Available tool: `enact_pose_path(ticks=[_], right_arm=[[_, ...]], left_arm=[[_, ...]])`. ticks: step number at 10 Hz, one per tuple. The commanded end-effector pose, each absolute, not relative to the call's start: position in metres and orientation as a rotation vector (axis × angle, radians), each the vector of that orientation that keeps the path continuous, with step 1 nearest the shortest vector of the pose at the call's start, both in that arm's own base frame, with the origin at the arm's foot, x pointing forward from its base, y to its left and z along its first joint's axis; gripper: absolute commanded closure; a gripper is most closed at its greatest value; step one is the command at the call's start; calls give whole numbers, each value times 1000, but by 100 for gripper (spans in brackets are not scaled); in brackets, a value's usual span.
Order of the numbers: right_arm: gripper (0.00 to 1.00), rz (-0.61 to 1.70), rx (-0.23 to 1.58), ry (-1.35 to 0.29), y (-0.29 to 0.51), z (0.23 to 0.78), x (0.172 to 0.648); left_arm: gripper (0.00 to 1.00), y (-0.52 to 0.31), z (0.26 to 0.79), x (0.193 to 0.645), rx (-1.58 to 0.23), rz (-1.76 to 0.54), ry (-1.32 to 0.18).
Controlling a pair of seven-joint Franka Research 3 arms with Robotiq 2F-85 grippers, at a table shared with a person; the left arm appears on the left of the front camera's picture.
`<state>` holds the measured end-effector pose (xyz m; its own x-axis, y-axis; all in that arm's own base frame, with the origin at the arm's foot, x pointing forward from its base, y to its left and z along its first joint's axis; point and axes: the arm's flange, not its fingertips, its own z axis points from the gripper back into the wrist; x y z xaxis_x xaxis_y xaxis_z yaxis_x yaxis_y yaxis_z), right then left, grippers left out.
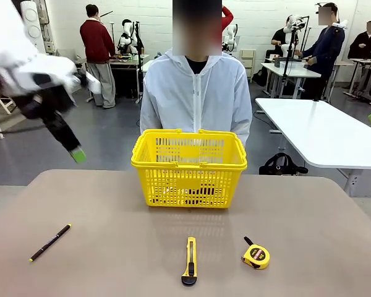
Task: Place the items the person wants into the basket.
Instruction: Pick up the item the person points to and place it in the Market Basket.
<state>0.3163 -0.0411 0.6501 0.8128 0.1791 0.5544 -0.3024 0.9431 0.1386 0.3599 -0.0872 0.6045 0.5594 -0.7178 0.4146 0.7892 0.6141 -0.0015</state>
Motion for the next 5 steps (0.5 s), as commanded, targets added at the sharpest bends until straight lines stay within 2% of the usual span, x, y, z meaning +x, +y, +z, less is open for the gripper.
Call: enact_pose_path(ticks=[1,3,5], right_arm=[[0,260,223,-559,-40,649,316],[0,260,223,-559,-40,649,316],[0,260,223,-559,-40,649,316]], left_arm=[[0,-15,663,341,-387,-916,-495],[0,27,681,327,-467,-827,-625],[0,48,676,334,-508,-766,-683]])
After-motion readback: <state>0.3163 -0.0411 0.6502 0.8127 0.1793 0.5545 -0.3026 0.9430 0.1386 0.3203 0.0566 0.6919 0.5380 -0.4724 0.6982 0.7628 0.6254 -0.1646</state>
